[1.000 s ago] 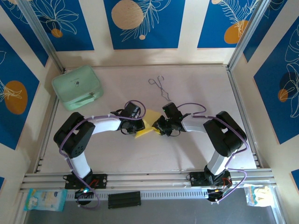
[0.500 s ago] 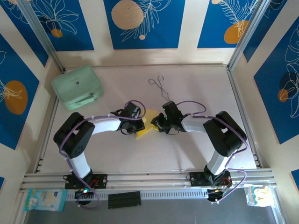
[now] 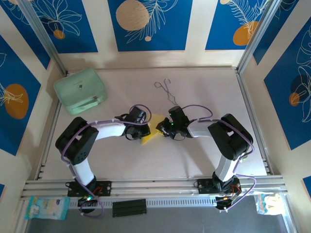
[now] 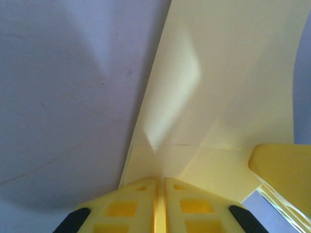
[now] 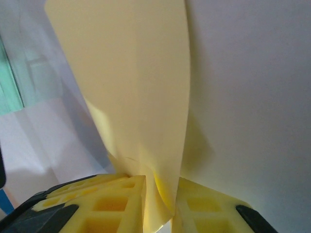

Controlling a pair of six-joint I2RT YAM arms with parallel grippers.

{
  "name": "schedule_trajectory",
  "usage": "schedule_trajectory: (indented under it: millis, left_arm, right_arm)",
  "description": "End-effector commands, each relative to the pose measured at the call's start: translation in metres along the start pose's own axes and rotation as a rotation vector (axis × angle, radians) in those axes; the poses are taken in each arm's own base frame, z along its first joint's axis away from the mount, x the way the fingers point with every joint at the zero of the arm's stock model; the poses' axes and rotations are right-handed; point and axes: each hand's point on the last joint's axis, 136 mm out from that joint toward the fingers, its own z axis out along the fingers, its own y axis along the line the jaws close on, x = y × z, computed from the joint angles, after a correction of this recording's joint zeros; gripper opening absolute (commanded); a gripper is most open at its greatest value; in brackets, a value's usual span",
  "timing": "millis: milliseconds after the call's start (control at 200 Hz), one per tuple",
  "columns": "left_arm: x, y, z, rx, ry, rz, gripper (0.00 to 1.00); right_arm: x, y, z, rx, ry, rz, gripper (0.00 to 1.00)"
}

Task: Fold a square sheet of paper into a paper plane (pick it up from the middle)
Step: Fifth fold the wing at the center of the table.

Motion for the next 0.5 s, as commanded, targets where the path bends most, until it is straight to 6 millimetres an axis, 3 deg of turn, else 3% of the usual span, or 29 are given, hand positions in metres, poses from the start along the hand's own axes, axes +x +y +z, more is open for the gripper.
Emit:
schedule_trajectory:
  millis: [0,220,495]
  left_arm:
    - [0.01,0.015,-0.004,-0.045,0.037,-0.018,0.14]
    - [-0.007,-0.009,-0.023,0.04,-0.033,0.083,0.2]
    - [-0.018,-0.05,-0.056,0.202,-0.168,0.416,0.33]
  right_arm:
    - [-0.001,0.004,0.002,0.004,0.011,-0.022,0.19]
    - [-0.011,0.012,-0.009,-0.015,-0.019,-0.027,0.05]
    - [-0.016,0.01,-0.039,0.026,-0.102,-0.011,0.02]
